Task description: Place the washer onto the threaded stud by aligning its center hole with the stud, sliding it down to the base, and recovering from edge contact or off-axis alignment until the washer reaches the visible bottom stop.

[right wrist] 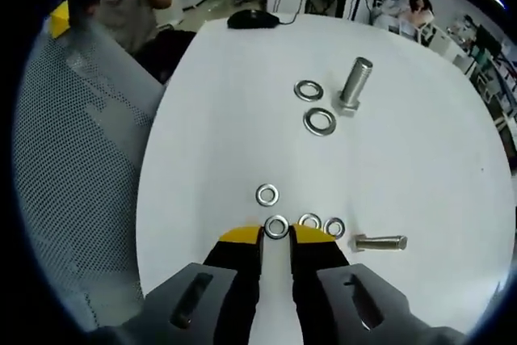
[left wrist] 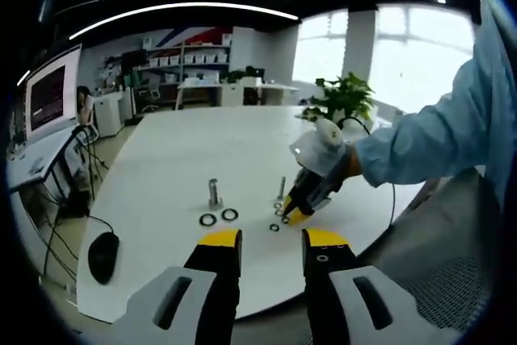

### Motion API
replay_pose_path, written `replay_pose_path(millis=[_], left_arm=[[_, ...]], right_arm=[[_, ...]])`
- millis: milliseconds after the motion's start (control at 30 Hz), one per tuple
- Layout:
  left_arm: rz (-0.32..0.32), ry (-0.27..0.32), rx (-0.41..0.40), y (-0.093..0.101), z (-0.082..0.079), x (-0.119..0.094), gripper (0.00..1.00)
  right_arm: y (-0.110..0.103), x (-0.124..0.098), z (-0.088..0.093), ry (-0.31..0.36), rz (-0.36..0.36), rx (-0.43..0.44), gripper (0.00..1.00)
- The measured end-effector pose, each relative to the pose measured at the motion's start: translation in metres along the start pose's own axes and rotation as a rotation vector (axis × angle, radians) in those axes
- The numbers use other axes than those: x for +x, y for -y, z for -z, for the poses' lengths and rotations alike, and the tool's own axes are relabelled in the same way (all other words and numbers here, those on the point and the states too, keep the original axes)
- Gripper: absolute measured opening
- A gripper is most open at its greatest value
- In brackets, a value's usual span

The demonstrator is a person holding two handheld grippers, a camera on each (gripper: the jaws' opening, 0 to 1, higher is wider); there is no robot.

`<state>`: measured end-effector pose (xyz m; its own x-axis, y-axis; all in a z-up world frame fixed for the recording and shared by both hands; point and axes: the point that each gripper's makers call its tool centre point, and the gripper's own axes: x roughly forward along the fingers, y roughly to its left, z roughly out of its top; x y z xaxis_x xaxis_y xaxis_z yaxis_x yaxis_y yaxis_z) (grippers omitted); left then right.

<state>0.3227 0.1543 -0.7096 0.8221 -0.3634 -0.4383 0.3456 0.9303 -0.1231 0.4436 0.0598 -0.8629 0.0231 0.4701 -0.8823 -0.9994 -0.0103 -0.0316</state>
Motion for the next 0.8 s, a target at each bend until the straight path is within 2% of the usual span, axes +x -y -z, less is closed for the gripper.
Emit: replay_pose_path(millis=[433,633,800], left_arm=[[0.008,0.007,0.004,0.001,-0.001,0.000,0.27],[0.015,0.006,0.014,0.003,-0.001,0.000,0.25],[0.019,0.004,0.015,0.003,-0.001,0.000,0.25]], right_arm=[[0.004,-0.028,-0.016,0.053,0.047,0.000,0.14],[0.016,-0.046,-0.020,0.080,0.100,0.021,0.14],[0.032,-0.061,-0.021,0.097,0.172,0.048,0.14]])
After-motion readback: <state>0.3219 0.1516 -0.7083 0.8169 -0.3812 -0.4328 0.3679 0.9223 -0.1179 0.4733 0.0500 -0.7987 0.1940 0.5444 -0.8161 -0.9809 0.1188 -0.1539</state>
